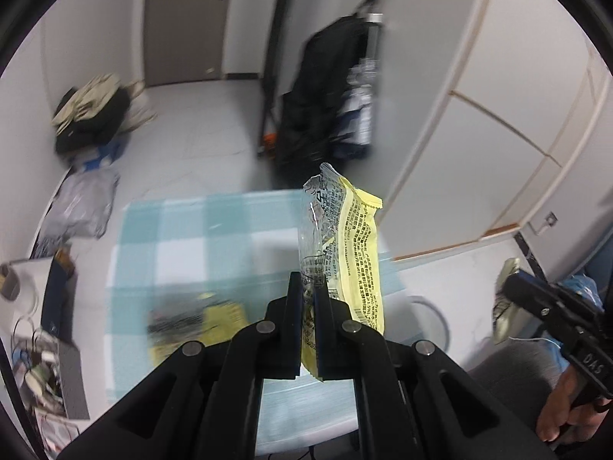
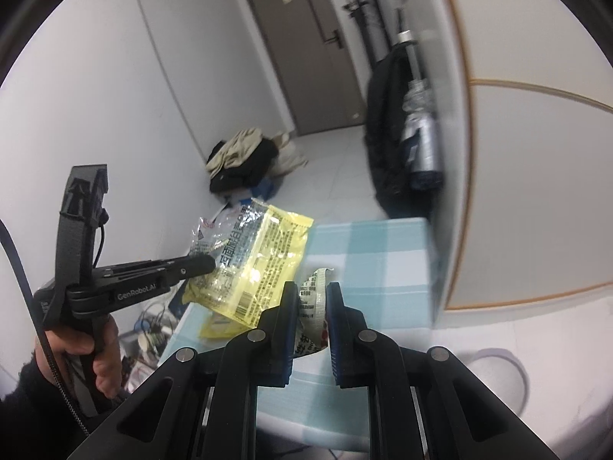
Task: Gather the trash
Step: 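Carry the clear wrapper and yellow bag to the white bin with both tools, then open the right tool over the bin to drop the yellow bag, then open the left tool over the bin to drop the clear wrapper, then move both open tools back over the table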
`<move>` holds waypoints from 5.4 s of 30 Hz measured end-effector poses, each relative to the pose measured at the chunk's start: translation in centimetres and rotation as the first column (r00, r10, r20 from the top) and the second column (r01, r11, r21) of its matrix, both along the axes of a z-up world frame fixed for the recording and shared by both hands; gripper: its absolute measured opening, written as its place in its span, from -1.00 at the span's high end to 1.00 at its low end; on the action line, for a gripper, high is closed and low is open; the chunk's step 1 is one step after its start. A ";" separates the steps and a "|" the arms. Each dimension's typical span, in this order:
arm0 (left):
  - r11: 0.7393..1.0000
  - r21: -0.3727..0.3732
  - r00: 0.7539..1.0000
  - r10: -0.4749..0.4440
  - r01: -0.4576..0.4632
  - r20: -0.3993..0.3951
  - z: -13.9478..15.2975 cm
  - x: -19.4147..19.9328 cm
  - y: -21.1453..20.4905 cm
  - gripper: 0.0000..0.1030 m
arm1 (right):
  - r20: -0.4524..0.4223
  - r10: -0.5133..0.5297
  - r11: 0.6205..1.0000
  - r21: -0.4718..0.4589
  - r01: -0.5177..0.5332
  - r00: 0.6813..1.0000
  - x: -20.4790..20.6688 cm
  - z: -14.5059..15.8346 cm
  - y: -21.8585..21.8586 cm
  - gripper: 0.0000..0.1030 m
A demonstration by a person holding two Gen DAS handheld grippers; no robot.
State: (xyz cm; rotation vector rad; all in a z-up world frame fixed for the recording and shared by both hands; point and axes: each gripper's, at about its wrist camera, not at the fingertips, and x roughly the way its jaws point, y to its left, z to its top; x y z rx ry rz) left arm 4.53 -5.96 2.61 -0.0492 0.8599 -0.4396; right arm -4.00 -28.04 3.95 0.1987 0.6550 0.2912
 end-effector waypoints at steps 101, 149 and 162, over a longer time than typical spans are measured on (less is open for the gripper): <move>0.831 0.299 0.731 -0.176 0.469 -0.659 -22.3 2.3 -32.9 0.35 | -0.494 -0.343 0.903 0.062 0.426 0.799 2.6 -25.9 -27.8 -0.42; 0.969 0.090 0.966 0.217 -0.231 0.142 1.0 0.8 -3.0 -0.60 | 0.052 -0.046 0.999 0.019 0.045 0.998 5.1 1.4 -1.0 -0.67; 0.905 0.073 0.904 0.408 -0.419 0.131 -1.2 1.8 7.0 -0.65 | 0.007 0.077 0.995 -0.057 -0.076 0.997 7.9 -1.2 8.5 -0.82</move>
